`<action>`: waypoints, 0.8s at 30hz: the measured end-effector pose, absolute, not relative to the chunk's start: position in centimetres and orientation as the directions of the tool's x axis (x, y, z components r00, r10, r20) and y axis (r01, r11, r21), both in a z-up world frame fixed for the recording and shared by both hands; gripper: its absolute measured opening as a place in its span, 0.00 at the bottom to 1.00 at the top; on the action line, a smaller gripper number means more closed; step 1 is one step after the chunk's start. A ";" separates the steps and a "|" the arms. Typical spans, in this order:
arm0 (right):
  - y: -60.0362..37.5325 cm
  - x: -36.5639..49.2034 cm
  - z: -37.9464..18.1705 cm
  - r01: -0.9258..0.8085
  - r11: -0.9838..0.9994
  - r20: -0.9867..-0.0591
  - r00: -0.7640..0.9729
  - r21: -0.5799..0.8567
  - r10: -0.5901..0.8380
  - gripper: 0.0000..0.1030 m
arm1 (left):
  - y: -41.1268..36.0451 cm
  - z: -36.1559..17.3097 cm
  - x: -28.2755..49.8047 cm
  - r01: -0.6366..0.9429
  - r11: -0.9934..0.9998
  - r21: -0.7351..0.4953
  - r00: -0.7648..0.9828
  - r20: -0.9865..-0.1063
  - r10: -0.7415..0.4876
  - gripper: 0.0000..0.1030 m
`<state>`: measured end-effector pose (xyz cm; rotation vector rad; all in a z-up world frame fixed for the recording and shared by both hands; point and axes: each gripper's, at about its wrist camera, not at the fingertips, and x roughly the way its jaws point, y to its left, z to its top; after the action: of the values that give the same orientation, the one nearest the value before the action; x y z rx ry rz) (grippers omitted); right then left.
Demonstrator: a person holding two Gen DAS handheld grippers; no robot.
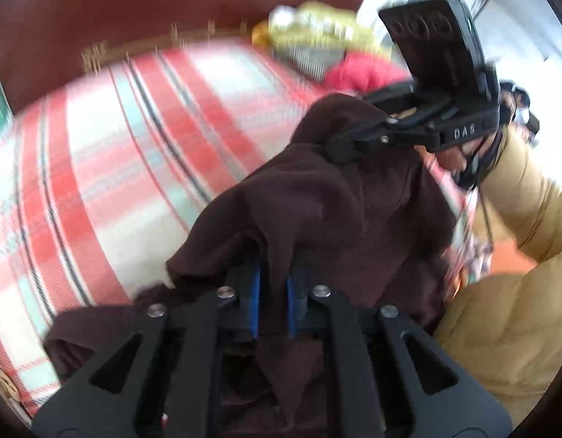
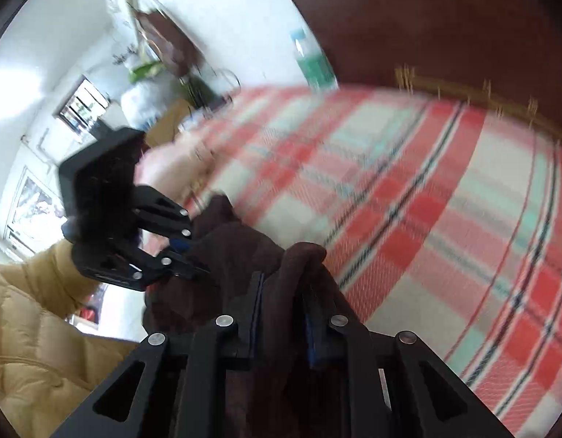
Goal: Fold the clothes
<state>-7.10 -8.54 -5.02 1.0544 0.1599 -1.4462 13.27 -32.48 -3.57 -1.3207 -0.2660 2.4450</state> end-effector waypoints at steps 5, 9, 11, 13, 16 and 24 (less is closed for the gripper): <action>-6.5 -9.4 2.1 0.885 -0.213 -0.523 0.040 0.413 -0.851 0.14 | -34.0 3.2 12.0 -0.239 -0.951 -0.196 -0.681 -0.664 0.308 0.12; -7.8 -13.5 5.1 0.901 -0.296 -0.460 -0.127 0.317 -0.879 0.14 | -34.7 5.8 6.9 -0.109 -0.994 0.027 -0.778 -0.624 0.068 0.15; -9.2 -16.1 5.2 0.894 -0.376 -0.467 -0.231 0.245 -0.854 0.19 | -35.1 4.9 2.8 -0.020 -0.995 0.093 -0.776 -0.629 -0.043 0.23; -11.3 -19.2 3.4 0.831 -0.530 -0.532 -0.378 0.165 -0.758 0.51 | -36.2 2.4 -1.2 0.119 -0.977 0.177 -0.734 -0.647 -0.206 0.37; -13.1 -22.0 -0.8 0.716 -0.697 -0.655 -0.513 0.030 -0.555 0.79 | -39.0 -3.0 -5.7 0.278 -0.937 0.214 -0.586 -0.735 -0.341 0.41; -7.0 -14.0 -7.9 0.839 -0.526 -0.782 -0.232 0.141 -0.579 0.78 | -41.6 -7.4 2.0 0.217 -0.971 -0.102 -0.584 -0.810 -0.045 0.54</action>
<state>-14.01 -7.05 -7.93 1.0196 0.3860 -1.8923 2.04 -41.57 -7.43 -1.4847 -0.3147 2.9191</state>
